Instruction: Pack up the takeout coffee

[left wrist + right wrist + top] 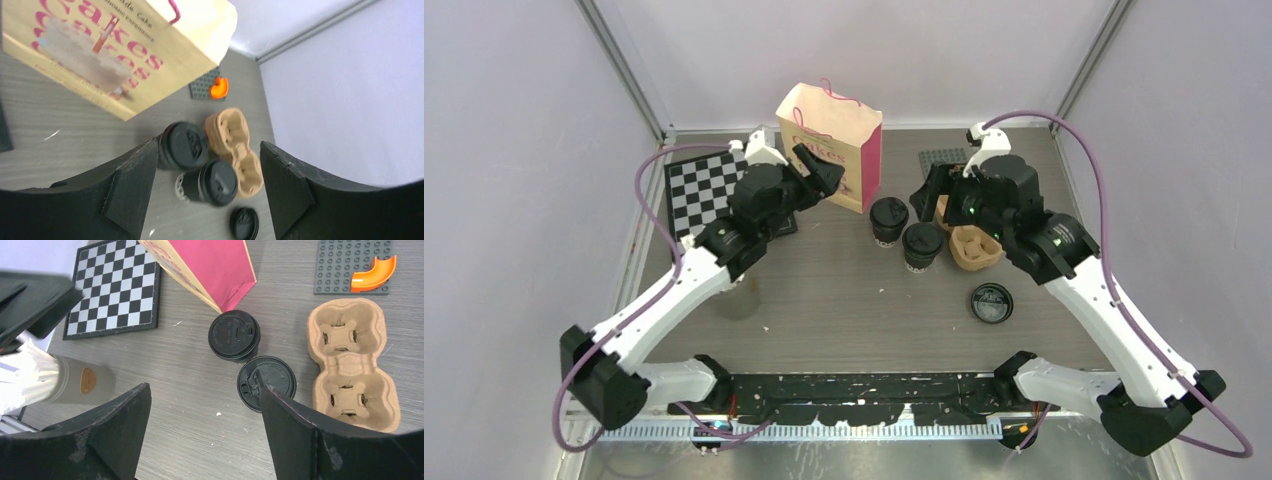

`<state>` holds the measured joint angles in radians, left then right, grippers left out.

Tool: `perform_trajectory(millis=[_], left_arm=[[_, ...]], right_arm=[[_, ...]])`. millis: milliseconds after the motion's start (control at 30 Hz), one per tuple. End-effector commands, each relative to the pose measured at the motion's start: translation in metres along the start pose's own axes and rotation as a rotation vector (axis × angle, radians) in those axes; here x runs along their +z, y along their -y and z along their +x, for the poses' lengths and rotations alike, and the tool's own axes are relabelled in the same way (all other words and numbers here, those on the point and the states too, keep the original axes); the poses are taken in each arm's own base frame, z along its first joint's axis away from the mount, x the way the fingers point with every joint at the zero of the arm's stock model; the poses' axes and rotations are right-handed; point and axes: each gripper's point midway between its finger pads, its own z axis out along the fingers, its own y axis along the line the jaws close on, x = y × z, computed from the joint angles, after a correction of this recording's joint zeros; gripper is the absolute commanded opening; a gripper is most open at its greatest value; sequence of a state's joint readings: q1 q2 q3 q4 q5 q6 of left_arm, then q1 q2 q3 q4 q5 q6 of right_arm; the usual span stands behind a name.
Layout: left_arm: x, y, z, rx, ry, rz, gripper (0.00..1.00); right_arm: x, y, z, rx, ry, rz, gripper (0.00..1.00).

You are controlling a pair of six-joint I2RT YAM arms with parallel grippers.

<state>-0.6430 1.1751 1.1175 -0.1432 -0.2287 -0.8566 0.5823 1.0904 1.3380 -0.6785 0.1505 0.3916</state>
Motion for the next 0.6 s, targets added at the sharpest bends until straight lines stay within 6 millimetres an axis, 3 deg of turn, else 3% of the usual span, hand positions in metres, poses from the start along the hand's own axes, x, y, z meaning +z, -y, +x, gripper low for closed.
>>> perform_trajectory(millis=[0,200,367,567], left_arm=[[0.033,0.029,-0.047,-0.109,0.247,0.087,0.75],[0.067,0.015,-0.078,-0.017,0.425,-0.034,0.75],[0.092,-0.002,-0.09,0.058,0.481,-0.15,0.71],[0.125,-0.023,-0.09,0.039,0.45,-0.166,0.52]], right_arm=[[-0.002,-0.004,0.009,-0.024,-0.012,-0.047,0.84],[0.001,-0.007,0.011,-0.045,-0.012,-0.067,0.83],[-0.004,-0.013,0.015,-0.032,-0.016,-0.113,0.84],[-0.003,-0.017,0.015,-0.025,-0.002,-0.141,0.84]])
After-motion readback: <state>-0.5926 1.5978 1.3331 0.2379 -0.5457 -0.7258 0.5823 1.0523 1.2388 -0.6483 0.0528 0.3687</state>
